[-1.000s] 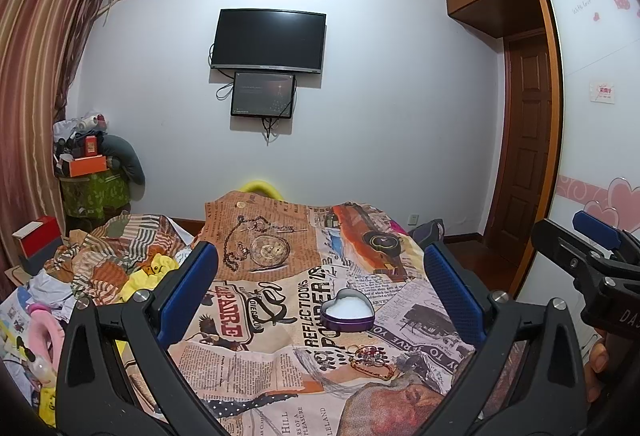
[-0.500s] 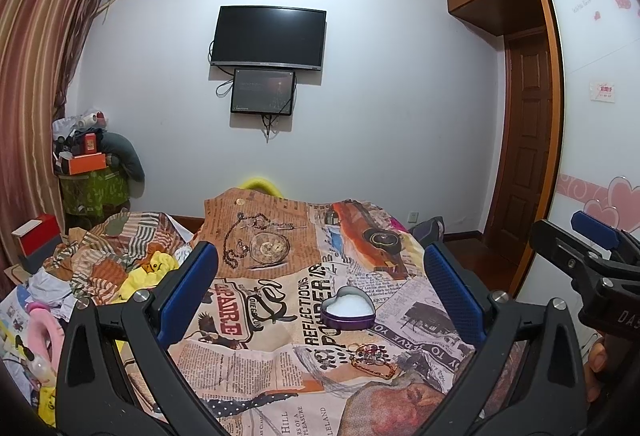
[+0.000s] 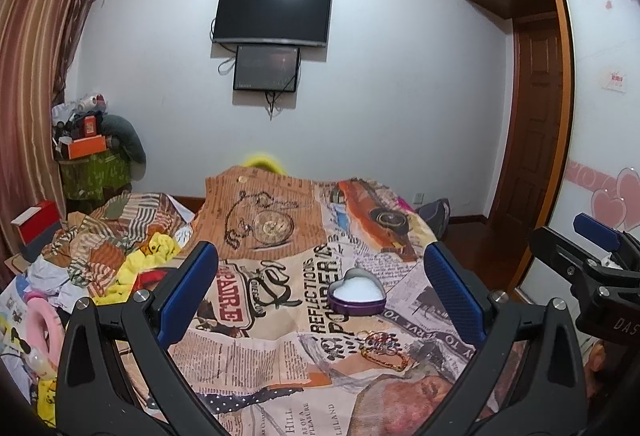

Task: Organize jewelry
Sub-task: 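Lower both grippers toward the jewelry pile beside the purple heart tin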

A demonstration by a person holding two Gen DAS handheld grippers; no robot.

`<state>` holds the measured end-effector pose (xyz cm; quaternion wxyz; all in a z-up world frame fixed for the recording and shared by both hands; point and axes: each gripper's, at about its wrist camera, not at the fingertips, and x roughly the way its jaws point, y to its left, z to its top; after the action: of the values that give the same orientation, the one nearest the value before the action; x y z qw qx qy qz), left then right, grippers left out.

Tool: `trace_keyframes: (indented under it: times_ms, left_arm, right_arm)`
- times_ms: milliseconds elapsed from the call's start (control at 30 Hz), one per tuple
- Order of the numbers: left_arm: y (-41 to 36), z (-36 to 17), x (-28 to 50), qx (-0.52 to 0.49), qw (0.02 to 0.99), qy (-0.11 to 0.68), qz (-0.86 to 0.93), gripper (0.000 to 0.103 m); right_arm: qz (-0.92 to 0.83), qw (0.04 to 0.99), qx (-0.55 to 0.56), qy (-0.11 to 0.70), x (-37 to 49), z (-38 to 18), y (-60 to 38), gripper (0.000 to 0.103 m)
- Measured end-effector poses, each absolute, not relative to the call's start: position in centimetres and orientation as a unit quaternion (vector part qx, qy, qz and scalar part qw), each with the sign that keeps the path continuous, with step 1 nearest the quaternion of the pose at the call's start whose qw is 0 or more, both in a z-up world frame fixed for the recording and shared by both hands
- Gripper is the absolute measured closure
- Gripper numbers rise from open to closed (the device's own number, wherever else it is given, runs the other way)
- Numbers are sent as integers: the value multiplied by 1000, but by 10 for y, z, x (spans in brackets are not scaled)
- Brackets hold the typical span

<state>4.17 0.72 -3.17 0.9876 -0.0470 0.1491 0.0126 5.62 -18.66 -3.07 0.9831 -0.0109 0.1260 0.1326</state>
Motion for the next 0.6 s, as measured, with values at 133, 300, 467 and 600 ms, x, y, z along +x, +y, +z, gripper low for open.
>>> trace_keyframes:
  times_ms: [133,300,467,600]
  left_arm:
    - [13,-47,60,-53,981,186,9,0]
    - [22,-74,86,-60,968,244,12,0]
    - [25,-103,105,-56,955,291,14,0]
    - [24,-126,120,-55,942,332,3,7]
  right_arm:
    - [130,980,-14,150,68,-42,-188,0]
    - [119,975,-21,186,86,-61,-191,0]
    - [108,966,-29,233,108,-83,-194,0]
    - [104,958,-40,266,122,-99,-194,0]
